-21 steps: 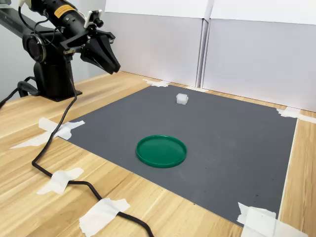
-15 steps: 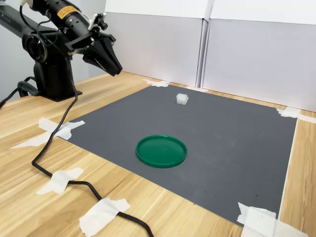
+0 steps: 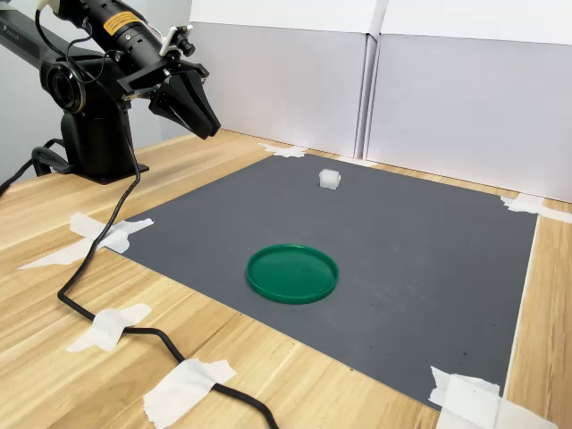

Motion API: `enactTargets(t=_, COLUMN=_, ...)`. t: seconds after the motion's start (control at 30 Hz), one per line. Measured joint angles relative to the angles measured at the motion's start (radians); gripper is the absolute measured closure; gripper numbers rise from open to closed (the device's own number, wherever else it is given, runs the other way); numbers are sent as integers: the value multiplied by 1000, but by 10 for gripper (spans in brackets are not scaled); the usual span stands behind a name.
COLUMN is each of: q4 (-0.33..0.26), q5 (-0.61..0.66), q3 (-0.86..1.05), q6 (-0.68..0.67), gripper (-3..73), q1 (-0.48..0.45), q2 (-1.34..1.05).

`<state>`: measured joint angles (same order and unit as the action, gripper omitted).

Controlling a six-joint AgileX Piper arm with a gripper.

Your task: Grasp a white terminal and put it on the green lid.

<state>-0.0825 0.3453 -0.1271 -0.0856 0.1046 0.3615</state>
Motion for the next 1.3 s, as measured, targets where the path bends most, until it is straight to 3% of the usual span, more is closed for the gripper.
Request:
enactTargets(t=0.6, q4=0, q5=1, q3=-2, q6=0, gripper=569, q1=0, q2=9)
enactTargets(t=0.77, q4=4, q5=48, q3=-96, q6=0, gripper=569, q1=0, q2=31)
enactTargets(t=0.9, q4=7, q5=139, q3=-219, q6=0, gripper=569, q1=0, q2=104)
enactTargets(t=1.17, q4=45, q5=436, q3=-461, q6=0, gripper=569, q1=0, q2=319)
enactTargets(t=1.3, q4=45, q5=507, q3=-542, q6=-35, gripper=596, q1=0, q2=418)
